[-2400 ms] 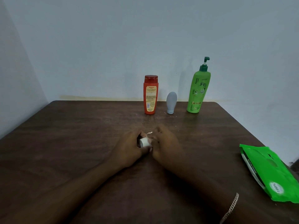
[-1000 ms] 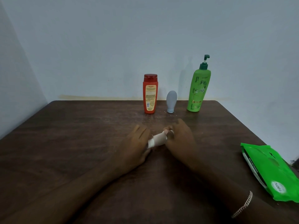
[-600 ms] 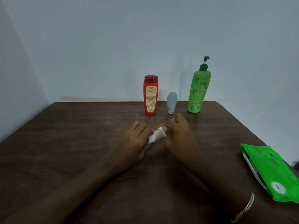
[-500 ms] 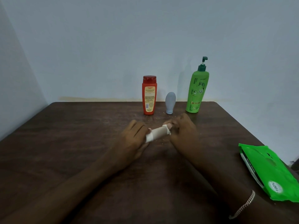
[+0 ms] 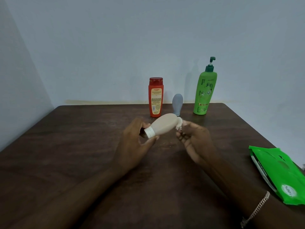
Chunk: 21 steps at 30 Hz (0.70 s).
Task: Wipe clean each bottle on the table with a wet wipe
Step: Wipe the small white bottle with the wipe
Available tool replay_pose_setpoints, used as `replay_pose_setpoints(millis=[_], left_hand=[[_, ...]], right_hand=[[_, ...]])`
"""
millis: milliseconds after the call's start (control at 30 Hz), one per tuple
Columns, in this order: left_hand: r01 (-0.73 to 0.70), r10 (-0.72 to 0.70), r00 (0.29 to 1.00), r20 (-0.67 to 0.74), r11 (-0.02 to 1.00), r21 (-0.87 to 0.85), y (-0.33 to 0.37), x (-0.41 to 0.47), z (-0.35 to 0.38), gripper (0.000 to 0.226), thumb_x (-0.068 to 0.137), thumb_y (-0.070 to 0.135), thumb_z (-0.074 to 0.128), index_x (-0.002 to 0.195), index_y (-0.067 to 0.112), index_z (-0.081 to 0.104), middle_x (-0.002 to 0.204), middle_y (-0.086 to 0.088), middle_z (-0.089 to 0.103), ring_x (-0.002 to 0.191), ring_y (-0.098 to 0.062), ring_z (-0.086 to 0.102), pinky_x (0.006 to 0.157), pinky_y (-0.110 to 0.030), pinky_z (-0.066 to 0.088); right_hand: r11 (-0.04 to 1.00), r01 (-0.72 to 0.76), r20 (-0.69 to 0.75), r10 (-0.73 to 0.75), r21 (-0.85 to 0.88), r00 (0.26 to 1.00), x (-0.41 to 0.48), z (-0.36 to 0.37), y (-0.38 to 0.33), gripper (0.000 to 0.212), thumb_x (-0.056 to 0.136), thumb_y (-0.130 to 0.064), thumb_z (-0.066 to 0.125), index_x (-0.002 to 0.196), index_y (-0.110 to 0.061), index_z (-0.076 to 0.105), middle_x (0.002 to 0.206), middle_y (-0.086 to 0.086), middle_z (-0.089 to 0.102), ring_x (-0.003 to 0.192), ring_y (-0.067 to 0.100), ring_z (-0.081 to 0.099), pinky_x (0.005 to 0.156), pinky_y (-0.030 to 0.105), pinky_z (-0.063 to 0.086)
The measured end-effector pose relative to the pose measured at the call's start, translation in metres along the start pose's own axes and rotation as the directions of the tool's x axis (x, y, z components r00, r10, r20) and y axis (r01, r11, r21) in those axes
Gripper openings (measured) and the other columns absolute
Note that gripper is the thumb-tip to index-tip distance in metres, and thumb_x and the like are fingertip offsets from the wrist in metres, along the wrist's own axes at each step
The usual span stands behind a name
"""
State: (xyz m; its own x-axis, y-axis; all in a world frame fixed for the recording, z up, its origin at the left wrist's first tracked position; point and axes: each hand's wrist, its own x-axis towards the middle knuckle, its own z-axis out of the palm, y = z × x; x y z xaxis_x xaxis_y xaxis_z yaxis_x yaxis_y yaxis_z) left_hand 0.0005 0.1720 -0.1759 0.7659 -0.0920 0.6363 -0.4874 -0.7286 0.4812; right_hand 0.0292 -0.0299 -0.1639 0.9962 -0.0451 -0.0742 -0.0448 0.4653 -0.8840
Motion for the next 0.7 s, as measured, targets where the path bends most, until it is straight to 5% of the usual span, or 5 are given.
replay_pose_setpoints(millis=[100,200,267,567,700], left_hand=[[-0.083,0.08,0.995,0.06,0.995,0.05,-0.003,0.0,0.003,0.041,0.078,0.026,0.085,0.103,0.027,0.054,0.105,0.013,0.054,0.089,-0.003,0.055,0.071,-0.014,0.046],[-0.161,0.154,0.985,0.072,0.981,0.105,-0.007,-0.001,0.005,0.041,0.075,0.021,0.086,0.106,0.019,0.06,0.104,0.01,0.054,0.09,-0.005,0.05,0.073,-0.016,0.042],[-0.185,0.177,0.982,0.069,0.976,0.117,-0.009,-0.001,0.003,0.042,0.074,0.02,0.087,0.107,0.016,0.061,0.104,0.003,0.059,0.091,-0.007,0.05,0.073,-0.015,0.041],[-0.162,0.159,0.986,0.042,0.985,0.053,-0.001,0.0,0.0,0.04,0.076,0.022,0.086,0.105,0.016,0.059,0.108,-0.002,0.064,0.094,-0.012,0.061,0.072,-0.029,0.057],[-0.109,0.109,0.994,0.023,0.993,0.046,0.001,-0.002,0.003,0.042,0.077,0.027,0.086,0.106,0.022,0.056,0.11,0.002,0.064,0.094,-0.008,0.06,0.069,-0.019,0.054]], right_hand=[[0.957,0.198,0.067,-0.187,-0.214,0.98,0.005,-0.012,-0.008,0.023,0.096,-0.006,0.056,0.114,-0.008,0.07,0.105,0.008,0.073,0.086,0.016,0.062,0.072,0.026,0.053],[0.64,0.454,0.306,-0.335,-0.62,0.891,0.003,-0.016,-0.015,0.022,0.095,-0.012,0.061,0.11,-0.021,0.075,0.104,0.0,0.072,0.088,0.01,0.064,0.071,0.021,0.052],[0.567,0.469,0.339,-0.325,-0.678,0.883,0.003,-0.015,-0.016,0.023,0.095,-0.013,0.061,0.11,-0.025,0.075,0.103,-0.003,0.072,0.085,0.007,0.063,0.069,0.021,0.053],[0.826,0.265,0.2,-0.188,-0.497,0.962,0.005,-0.019,-0.011,0.017,0.097,-0.012,0.059,0.105,-0.013,0.073,0.079,0.007,0.072,0.07,0.013,0.061,0.076,0.035,0.054],[0.934,0.154,0.124,-0.12,-0.323,0.985,0.001,-0.01,-0.004,0.019,0.096,-0.007,0.058,0.109,0.001,0.069,0.081,0.011,0.069,0.07,0.014,0.061,0.072,0.03,0.054]])
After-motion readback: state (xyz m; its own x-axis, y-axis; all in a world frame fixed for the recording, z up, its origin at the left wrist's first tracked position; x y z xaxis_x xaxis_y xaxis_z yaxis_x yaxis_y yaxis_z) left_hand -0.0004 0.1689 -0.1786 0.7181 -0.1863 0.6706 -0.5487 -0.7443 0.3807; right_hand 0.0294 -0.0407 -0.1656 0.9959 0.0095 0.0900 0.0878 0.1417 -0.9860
